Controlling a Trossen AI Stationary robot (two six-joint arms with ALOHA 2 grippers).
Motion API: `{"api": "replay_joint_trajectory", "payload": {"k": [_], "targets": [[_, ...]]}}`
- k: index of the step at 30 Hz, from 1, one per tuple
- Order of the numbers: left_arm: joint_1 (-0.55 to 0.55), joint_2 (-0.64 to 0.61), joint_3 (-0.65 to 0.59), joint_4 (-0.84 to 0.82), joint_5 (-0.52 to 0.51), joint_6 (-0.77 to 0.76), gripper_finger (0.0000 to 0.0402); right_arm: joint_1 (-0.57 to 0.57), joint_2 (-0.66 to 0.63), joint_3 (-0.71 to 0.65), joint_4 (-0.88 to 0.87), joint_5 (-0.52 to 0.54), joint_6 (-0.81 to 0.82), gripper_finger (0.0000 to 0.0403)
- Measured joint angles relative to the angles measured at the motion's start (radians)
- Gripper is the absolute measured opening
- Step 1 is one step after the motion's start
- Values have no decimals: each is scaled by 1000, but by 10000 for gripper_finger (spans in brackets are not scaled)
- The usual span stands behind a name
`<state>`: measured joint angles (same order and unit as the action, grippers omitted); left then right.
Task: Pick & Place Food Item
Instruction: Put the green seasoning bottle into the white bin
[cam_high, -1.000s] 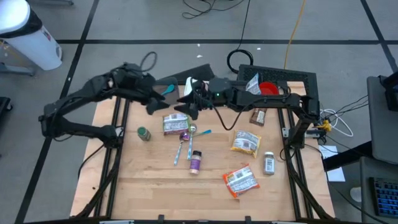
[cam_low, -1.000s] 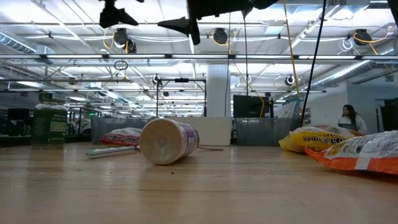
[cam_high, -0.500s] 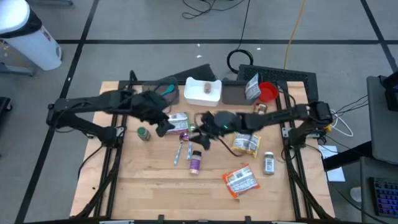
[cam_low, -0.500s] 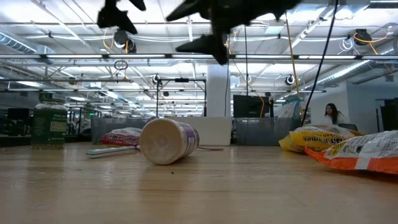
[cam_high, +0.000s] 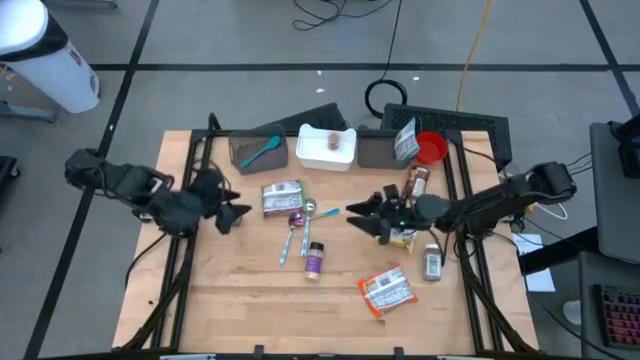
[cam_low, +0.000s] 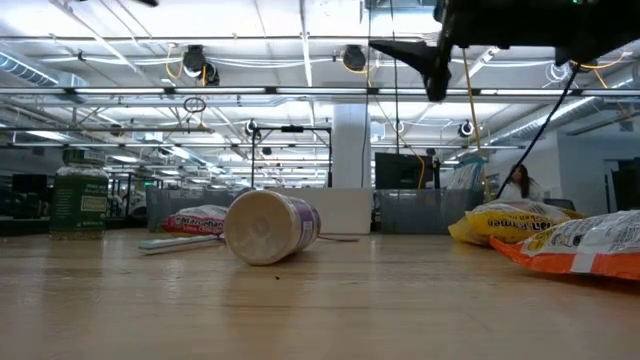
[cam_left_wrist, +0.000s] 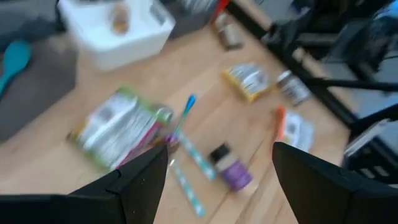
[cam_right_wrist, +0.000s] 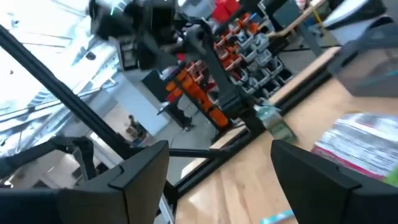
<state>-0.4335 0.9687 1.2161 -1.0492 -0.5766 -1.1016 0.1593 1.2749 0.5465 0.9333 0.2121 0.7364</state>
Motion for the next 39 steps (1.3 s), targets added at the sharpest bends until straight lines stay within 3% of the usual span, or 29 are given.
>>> {"api": "replay_joint_trajectory", "payload": {"k": [12,18,24,31,39], "targets": [[-267,23,-247,-237,-130,-624,296,-11,-73,-47,-2,101,-23,274],[-287,74,-323,-317,-123,-727,296,-48,-73,-47,-3,101,-16,272],[-289,171,-383,-392,-35,-803,296,-96,-73,-47,-3,100,-15,270],[-338,285,-401,-383,-34,-926,296,-160,-73,-47,-3,99,62,269],[-454,413,-402,-355,28,-1149,296,-180,-72,-47,-4,99,36,269]]}}
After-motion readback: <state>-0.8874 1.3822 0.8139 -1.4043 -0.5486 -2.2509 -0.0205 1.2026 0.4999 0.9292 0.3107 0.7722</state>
